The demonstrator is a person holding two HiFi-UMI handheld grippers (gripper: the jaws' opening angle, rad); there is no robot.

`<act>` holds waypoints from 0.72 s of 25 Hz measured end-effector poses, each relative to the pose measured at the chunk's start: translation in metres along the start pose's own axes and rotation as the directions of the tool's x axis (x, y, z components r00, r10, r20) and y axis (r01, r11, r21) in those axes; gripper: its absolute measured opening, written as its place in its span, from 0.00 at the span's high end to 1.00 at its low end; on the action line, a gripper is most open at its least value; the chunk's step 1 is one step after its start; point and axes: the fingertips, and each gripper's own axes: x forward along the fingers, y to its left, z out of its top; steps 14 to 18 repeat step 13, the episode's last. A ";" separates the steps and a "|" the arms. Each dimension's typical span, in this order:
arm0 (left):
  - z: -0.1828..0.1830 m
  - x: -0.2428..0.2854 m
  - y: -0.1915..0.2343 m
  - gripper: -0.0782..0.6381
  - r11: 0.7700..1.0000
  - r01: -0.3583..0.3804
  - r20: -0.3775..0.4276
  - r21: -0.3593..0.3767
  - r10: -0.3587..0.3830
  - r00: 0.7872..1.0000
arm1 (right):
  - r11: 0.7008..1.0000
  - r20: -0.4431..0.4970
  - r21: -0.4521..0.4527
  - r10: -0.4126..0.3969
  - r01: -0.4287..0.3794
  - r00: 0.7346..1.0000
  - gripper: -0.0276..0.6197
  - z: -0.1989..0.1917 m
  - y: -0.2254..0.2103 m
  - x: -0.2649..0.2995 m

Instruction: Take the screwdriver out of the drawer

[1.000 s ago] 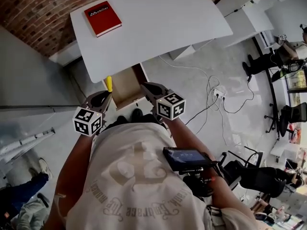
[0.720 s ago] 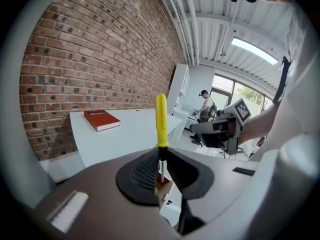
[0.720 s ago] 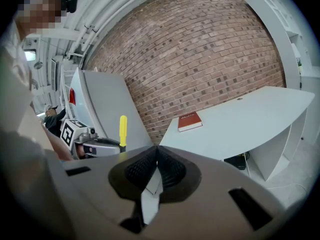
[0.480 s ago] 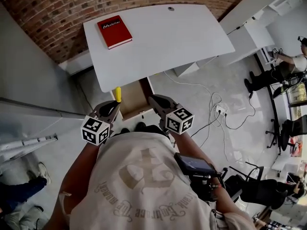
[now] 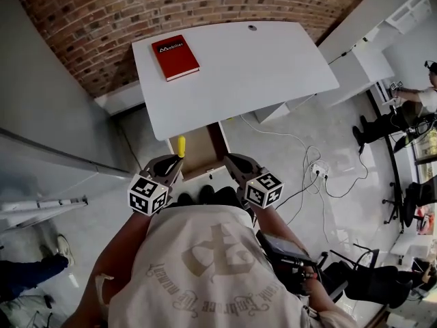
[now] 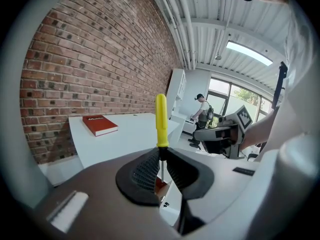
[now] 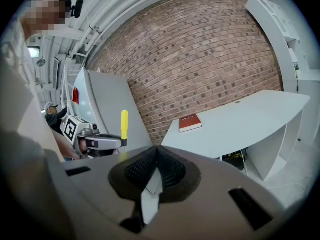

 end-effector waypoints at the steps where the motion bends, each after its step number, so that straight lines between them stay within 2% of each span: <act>1: -0.001 -0.001 -0.001 0.83 1.000 -0.001 -0.001 0.000 0.001 1.000 | 1.000 -0.001 0.002 0.000 0.000 1.000 0.95 -0.002 0.001 -0.001; 18: -0.011 -0.010 -0.001 0.83 1.000 0.005 -0.014 -0.016 -0.005 1.000 | 1.000 -0.003 -0.004 -0.004 0.004 1.000 0.95 -0.006 0.015 0.002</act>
